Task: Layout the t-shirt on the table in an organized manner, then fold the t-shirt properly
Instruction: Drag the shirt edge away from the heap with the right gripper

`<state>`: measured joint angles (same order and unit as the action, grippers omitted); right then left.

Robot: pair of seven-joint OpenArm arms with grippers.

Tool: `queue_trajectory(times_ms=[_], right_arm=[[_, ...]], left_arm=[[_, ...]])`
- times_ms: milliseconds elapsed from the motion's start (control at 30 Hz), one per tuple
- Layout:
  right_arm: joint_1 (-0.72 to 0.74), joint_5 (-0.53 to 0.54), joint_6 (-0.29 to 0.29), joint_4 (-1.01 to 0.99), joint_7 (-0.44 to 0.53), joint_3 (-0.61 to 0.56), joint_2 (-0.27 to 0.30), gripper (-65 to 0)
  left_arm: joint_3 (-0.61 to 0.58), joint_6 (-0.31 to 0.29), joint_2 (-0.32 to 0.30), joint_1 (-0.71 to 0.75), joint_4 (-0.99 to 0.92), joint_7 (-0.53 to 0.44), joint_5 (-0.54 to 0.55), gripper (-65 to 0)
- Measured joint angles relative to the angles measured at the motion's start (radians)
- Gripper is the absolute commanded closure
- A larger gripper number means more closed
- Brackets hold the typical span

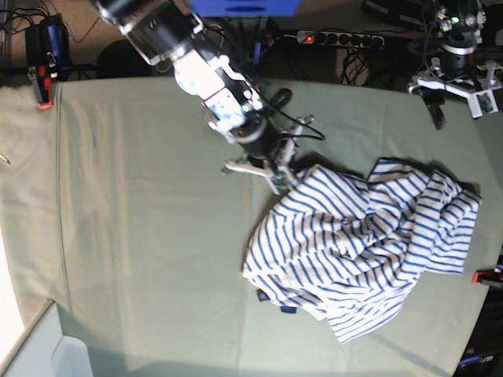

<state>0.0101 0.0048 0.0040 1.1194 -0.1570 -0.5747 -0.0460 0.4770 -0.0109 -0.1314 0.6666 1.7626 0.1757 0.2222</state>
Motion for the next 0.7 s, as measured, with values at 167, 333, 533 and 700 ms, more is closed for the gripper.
queue_trajectory(times_ms=[167,333,533,700], right_arm=[[-0.165,0.0,0.002,0.301,-0.014,0.18,0.08,0.0],[-0.281,0.002,0.002,0.478,-0.005,0.373,0.146,0.0],[-0.322,0.004,0.008,0.547,-0.01,0.71,0.152,0.0],[-0.307,0.004,0.008,0.541,-0.014,0.935,0.154,0.0]], left_arm=[[0.0,0.004,0.0,0.003,0.0,0.004,0.0,-45.6],[-0.007,0.003,-0.001,-0.002,0.047,-0.002,0.0,-45.7],[-0.021,0.008,-0.002,-0.042,0.043,0.005,0.0,-45.8],[-0.094,0.001,-0.004,-0.072,-0.001,0.001,0.0,-45.8]])
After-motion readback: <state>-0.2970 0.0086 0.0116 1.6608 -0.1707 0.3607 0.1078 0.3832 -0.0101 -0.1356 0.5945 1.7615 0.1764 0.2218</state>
